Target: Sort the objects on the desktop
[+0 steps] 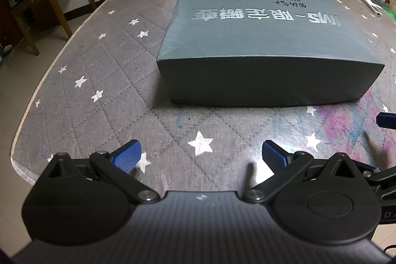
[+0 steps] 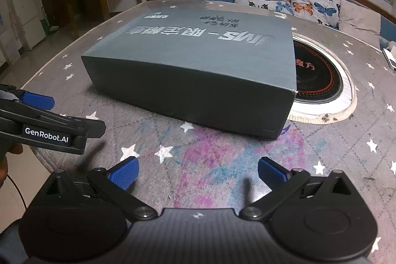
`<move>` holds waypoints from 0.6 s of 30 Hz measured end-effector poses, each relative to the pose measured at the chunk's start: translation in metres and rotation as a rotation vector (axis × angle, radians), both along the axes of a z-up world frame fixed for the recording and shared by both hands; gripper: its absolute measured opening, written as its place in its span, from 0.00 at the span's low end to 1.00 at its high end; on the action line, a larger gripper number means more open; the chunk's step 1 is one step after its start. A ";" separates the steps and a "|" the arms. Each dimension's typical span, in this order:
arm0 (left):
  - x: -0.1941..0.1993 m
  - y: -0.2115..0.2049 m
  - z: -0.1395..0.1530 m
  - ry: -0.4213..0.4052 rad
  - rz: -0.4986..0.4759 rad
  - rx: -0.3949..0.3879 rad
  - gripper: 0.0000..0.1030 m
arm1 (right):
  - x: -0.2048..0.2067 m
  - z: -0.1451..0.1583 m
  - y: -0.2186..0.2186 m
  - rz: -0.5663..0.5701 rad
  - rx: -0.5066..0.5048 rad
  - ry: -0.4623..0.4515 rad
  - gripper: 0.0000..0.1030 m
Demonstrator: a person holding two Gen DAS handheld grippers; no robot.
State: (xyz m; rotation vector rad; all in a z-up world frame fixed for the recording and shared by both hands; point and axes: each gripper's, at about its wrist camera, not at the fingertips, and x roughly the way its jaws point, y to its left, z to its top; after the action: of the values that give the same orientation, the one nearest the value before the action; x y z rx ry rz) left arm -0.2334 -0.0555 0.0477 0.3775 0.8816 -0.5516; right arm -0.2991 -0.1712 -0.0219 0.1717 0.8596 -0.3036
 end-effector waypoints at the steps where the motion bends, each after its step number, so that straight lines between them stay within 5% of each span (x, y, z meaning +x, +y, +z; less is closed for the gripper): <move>1: 0.001 0.000 0.000 0.001 0.000 0.001 1.00 | 0.000 0.000 0.000 0.001 0.002 0.001 1.00; 18: 0.012 0.000 -0.003 -0.034 0.001 0.019 1.00 | 0.009 0.003 -0.001 0.028 0.024 0.003 1.00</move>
State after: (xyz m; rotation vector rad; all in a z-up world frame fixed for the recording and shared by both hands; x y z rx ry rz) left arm -0.2218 -0.0558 0.0445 0.4022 0.8546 -0.5346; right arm -0.2899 -0.1726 -0.0192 0.1816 0.8681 -0.2677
